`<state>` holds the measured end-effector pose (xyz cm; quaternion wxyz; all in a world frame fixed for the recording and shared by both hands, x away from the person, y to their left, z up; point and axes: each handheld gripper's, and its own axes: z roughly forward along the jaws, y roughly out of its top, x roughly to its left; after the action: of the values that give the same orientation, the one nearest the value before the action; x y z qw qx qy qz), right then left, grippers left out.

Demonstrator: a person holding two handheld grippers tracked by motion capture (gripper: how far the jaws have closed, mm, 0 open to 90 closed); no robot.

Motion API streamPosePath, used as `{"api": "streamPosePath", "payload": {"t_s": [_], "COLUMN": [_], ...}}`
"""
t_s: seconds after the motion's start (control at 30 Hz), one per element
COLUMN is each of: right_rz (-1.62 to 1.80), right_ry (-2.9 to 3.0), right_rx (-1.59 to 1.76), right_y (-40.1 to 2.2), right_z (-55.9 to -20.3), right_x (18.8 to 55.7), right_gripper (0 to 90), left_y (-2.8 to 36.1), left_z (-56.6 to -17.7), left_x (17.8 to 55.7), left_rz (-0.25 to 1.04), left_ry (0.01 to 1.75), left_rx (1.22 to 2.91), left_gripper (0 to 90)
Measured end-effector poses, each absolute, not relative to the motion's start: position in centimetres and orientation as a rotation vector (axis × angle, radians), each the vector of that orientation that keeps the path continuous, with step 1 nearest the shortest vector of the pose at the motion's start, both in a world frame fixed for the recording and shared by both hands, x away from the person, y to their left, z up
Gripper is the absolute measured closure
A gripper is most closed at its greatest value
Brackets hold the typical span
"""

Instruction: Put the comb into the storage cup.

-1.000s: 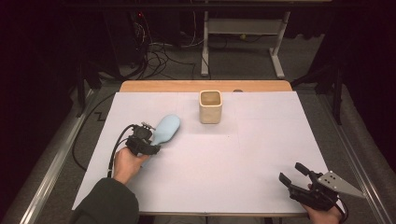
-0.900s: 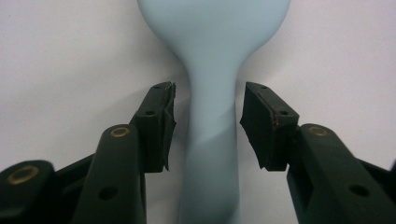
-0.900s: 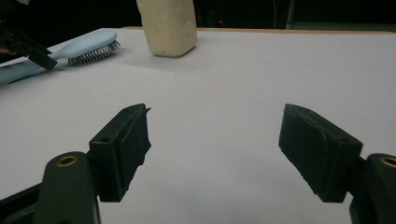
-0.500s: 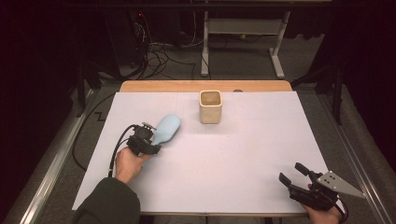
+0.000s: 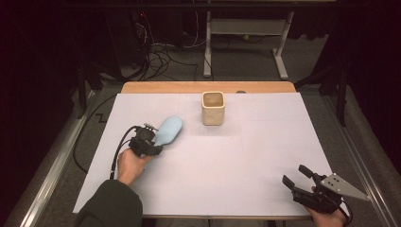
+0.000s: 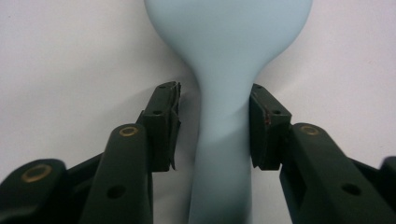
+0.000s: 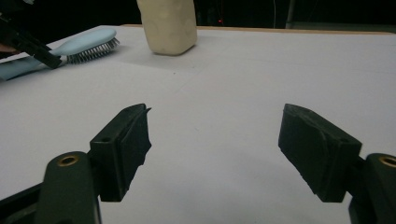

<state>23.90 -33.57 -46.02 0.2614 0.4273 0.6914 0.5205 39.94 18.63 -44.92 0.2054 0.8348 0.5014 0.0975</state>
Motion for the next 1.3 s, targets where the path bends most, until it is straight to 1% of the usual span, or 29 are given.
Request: {"api": "streamPosePath", "payload": {"t_s": [0.07, 0.2, 0.4, 0.57, 1.3], "right_rz": [1.408, 1.405, 1.399, 1.399, 1.399], "right_ry": [1.872, 1.876, 1.885, 1.881, 1.885], "right_rx": [1.156, 1.153, 1.153, 1.154, 1.153], "right_y": [-33.54, -33.51, -33.48, -33.51, -33.51], "right_z": [-46.04, -46.06, -46.07, -46.08, -46.09], "right_x": [23.90, 23.92, 23.92, 23.93, 23.95], "right_gripper": [25.2, 25.2, 25.3, 25.1, 25.1], "left_y": [18.60, 18.61, 18.90, 18.86, 19.46], "left_z": [-44.92, -44.90, -44.84, -44.81, -44.02], "left_x": [39.95, 40.00, 40.18, 40.09, 39.52], "left_rz": [0.272, 0.266, 0.234, 0.250, 0.267], "left_ry": [1.395, 1.385, 1.384, 1.366, 1.333], "left_rx": [2.327, 2.328, 2.322, 2.337, 2.270], "left_gripper": [61.3, 67.8, 68.6, 68.8, 69.1]}}
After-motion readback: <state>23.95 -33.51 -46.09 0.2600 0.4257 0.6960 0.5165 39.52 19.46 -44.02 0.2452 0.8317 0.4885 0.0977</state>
